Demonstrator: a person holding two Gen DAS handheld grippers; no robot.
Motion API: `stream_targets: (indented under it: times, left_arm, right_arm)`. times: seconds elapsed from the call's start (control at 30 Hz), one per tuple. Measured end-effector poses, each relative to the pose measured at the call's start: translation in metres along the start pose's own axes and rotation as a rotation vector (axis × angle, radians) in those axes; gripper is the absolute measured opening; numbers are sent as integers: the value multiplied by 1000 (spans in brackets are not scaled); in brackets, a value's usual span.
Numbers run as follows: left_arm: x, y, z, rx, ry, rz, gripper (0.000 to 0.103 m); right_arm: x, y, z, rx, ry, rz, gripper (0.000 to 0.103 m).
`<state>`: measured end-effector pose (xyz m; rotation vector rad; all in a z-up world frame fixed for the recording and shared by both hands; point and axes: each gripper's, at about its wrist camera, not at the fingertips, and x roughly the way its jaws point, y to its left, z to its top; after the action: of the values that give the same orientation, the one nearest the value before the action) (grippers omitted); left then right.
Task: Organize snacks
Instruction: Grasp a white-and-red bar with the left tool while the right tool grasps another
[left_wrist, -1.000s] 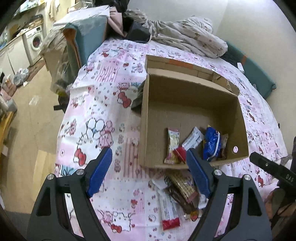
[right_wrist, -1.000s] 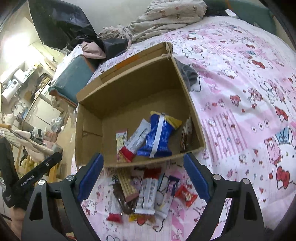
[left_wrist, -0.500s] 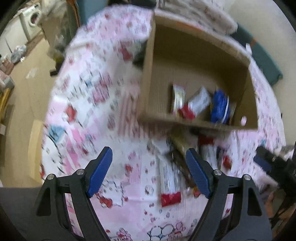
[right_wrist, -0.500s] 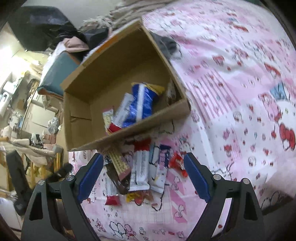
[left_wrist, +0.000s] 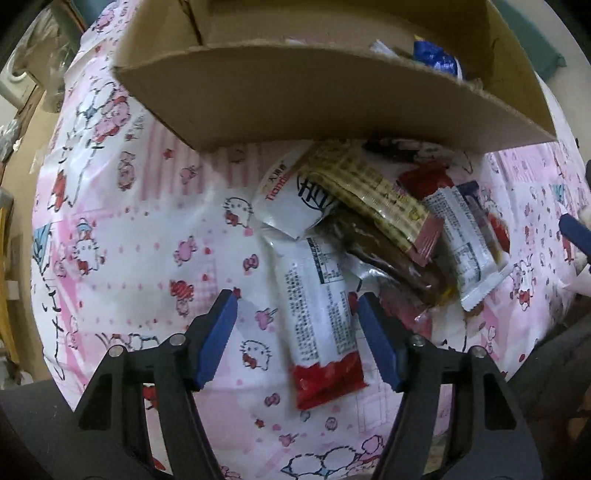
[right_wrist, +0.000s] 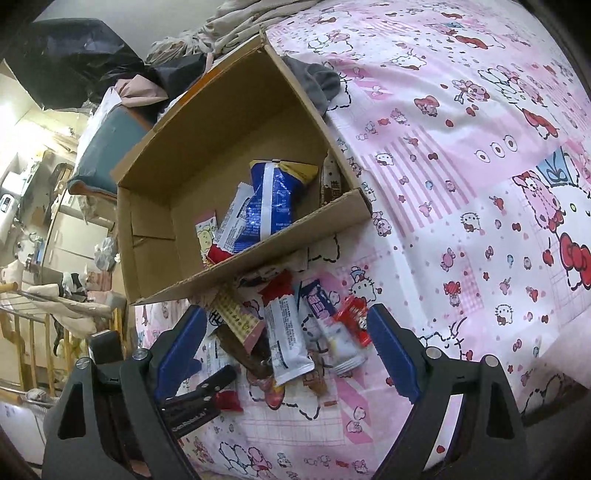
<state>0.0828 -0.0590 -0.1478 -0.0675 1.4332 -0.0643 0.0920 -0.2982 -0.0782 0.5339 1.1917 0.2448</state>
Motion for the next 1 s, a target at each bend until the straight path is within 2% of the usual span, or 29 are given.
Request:
stream_targets:
  times: [0.07, 0.1, 0.13, 0.17, 0.33, 0.37, 0.5, 0.57, 0.73, 0.9, 1.0]
  left_arm:
    - [1, -4, 0, 19, -10, 13, 63]
    - [1, -5, 0, 20, -12, 17, 57]
    - [1, -4, 0, 22, -10, 28, 36]
    - [1, -5, 0, 26, -8, 37, 28]
    - [-9, 13, -8, -38, 34, 11, 27]
    - [-13, 18, -11, -63, 39, 3, 27]
    - [-39, 30, -17, -116, -5, -38, 27]
    - [-53, 34, -19, -146, -39, -56, 27]
    - [-68, 40, -24, -174, -91, -57, 27]
    - [-68, 53, -21, -193, -97, -69, 28]
    - [-70, 57, -23, -192, -98, -74, 28]
  right_arm:
    - [1, -1, 0, 8, 1, -2, 91]
    - [1, -2, 0, 9, 1, -2, 91]
    - [1, -2, 0, 10, 2, -4, 91]
    - [1, -2, 0, 9, 4, -6, 91]
    - [6, -2, 0, 9, 31, -7, 91]
    - [10, -2, -1, 4, 50, -9, 88]
    - [30, 4, -4, -2, 149, 67, 53]
    - [38, 10, -5, -28, 183, 71, 47]
    - [62, 34, -7, -174, 216, -62, 46]
    - [85, 58, -17, -349, 241, -233, 46]
    - [99, 61, -24, -402, 272, -290, 46]
